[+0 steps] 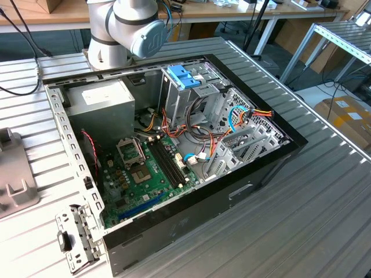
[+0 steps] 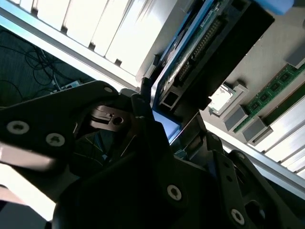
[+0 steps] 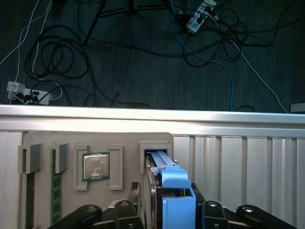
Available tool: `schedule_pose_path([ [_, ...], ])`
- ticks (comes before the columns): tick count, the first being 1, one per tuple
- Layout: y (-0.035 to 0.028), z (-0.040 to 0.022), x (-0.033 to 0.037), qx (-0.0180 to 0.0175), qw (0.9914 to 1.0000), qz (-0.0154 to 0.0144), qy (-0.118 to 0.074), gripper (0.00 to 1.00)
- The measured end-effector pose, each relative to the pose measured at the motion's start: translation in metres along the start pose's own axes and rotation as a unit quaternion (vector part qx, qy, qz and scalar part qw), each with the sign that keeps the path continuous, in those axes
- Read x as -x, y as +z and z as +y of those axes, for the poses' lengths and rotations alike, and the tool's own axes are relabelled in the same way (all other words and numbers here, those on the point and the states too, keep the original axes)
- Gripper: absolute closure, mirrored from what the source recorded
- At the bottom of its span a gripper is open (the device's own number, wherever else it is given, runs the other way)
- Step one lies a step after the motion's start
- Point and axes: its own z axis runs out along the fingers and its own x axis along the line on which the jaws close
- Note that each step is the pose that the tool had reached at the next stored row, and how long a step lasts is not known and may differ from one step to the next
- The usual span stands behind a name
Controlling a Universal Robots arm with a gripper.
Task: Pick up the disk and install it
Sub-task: 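Pick up the disk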
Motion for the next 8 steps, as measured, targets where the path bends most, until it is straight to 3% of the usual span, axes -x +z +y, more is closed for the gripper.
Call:
schedule_pose_path([
  [1, 0.0000, 0.0000, 0.0000, 0.0000, 1.00000, 0.0000, 0.000, 0.54],
  [2, 0.0000, 0.0000, 0.0000, 0.0000, 1.00000, 0.0000, 0.000, 0.54],
  [3, 0.0001, 0.0000, 0.0000, 0.0000, 1.00000, 0.0000, 0.000, 0.63],
  [8, 0.0002, 0.0000, 0.0000, 0.0000, 1.00000, 0.0000, 0.000, 0.63],
])
